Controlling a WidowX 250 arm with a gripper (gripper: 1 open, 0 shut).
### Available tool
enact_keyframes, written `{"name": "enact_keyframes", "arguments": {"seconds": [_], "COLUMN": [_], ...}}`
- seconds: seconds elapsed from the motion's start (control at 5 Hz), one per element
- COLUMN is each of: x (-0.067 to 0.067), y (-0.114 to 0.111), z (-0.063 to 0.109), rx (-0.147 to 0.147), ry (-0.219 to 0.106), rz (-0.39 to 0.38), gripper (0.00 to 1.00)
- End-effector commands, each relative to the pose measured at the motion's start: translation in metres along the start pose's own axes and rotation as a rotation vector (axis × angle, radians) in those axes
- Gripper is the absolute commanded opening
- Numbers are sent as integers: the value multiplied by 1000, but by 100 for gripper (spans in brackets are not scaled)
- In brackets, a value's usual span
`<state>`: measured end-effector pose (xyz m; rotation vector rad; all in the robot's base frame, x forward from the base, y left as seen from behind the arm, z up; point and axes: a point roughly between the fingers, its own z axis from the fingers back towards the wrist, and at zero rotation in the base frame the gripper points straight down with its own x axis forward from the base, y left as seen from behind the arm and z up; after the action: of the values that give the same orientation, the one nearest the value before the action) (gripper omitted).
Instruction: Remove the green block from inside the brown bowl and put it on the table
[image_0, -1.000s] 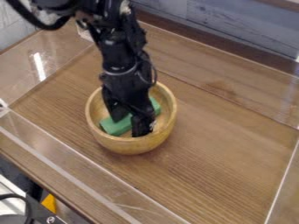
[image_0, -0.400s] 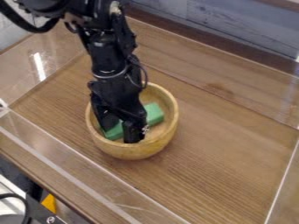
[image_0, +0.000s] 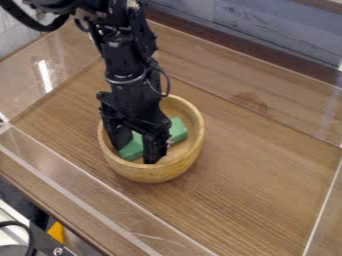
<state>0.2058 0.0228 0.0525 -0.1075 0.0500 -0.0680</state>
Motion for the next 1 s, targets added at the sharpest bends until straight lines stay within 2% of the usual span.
{"name": "enact_keyframes", "arguments": {"seconds": [0.0,0.6,0.8], "x": [11,19,27], "y": [0,-7,-8], "z": [0,-31,-32], "rx": [18,33,35], "ry": [-66,-99,-99], "rz": [65,236,250], "gripper": [100,100,100]}}
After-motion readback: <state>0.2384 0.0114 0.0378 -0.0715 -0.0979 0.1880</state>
